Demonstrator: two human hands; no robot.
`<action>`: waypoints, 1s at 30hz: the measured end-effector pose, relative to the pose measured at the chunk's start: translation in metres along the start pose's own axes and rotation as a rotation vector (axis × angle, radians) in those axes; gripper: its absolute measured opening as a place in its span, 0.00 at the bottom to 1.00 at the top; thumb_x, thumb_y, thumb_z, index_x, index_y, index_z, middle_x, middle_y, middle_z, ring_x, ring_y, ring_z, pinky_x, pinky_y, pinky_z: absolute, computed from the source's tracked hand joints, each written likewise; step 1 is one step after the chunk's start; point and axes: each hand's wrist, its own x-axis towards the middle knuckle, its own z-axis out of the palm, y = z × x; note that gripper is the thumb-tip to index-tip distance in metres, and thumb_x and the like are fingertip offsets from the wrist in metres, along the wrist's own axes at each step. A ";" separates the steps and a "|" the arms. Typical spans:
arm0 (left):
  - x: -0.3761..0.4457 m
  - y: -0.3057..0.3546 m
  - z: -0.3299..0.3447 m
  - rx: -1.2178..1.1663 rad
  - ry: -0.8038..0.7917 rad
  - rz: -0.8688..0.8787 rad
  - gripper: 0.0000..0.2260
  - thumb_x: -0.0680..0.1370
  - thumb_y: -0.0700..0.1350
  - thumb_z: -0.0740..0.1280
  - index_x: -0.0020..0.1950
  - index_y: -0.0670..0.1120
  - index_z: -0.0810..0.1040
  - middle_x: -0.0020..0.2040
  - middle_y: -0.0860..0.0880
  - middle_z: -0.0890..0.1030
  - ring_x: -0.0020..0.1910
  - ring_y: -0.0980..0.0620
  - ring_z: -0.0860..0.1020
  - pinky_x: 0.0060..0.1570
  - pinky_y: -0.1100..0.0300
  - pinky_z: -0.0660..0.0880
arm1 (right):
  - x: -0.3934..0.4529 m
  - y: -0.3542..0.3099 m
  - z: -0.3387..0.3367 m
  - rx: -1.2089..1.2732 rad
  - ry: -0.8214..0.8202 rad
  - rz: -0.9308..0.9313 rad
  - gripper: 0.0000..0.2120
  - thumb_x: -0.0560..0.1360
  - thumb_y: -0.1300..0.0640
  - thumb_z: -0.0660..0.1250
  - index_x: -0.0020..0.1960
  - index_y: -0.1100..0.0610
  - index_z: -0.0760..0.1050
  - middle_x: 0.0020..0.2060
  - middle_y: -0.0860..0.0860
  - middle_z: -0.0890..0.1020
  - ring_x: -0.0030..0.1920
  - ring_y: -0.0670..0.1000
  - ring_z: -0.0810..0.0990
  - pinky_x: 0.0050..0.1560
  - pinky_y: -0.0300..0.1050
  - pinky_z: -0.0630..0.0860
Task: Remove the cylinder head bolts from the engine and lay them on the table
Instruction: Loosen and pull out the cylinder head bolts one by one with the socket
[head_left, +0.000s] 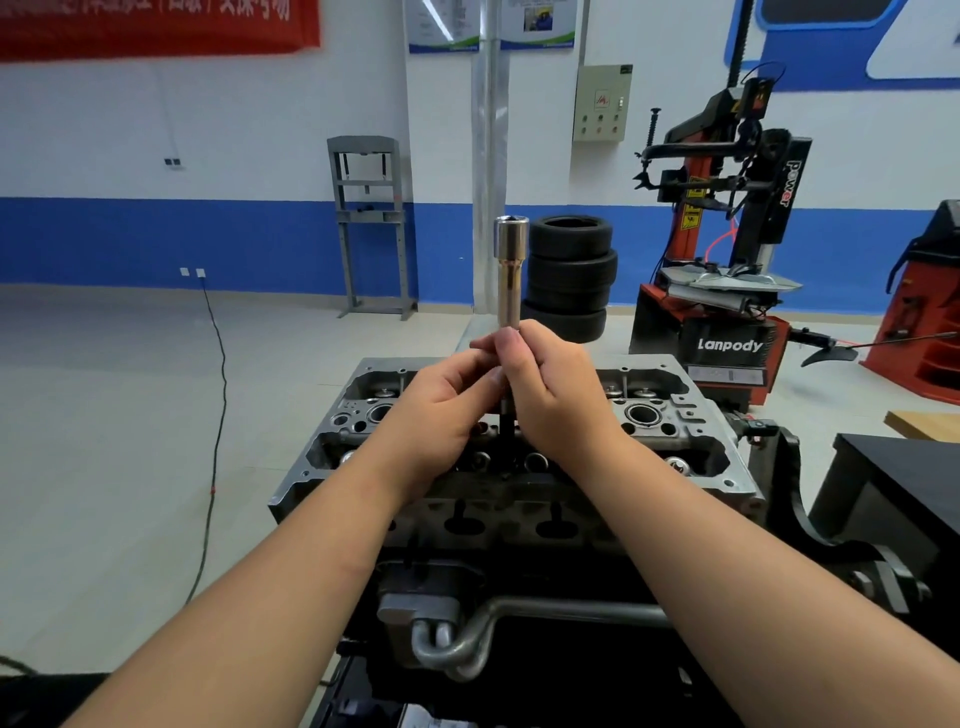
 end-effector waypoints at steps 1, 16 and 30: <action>0.001 -0.001 0.000 0.013 0.030 0.010 0.14 0.80 0.55 0.69 0.62 0.49 0.82 0.54 0.47 0.87 0.55 0.48 0.85 0.50 0.58 0.80 | 0.001 0.001 0.000 0.006 -0.006 -0.018 0.18 0.81 0.48 0.56 0.50 0.59 0.79 0.38 0.50 0.82 0.41 0.49 0.80 0.42 0.53 0.77; -0.001 0.008 0.004 0.118 0.014 -0.048 0.10 0.77 0.57 0.71 0.54 0.54 0.83 0.44 0.54 0.86 0.45 0.55 0.83 0.52 0.48 0.77 | 0.053 -0.075 -0.001 0.599 0.085 0.277 0.16 0.80 0.54 0.57 0.35 0.55 0.68 0.24 0.48 0.67 0.26 0.48 0.61 0.28 0.44 0.59; 0.000 0.002 -0.001 0.054 0.049 0.002 0.16 0.67 0.58 0.75 0.51 0.52 0.83 0.42 0.52 0.85 0.39 0.57 0.80 0.41 0.62 0.75 | 0.047 -0.088 0.012 0.502 0.181 0.433 0.13 0.72 0.49 0.59 0.31 0.52 0.71 0.26 0.48 0.70 0.30 0.49 0.67 0.36 0.49 0.66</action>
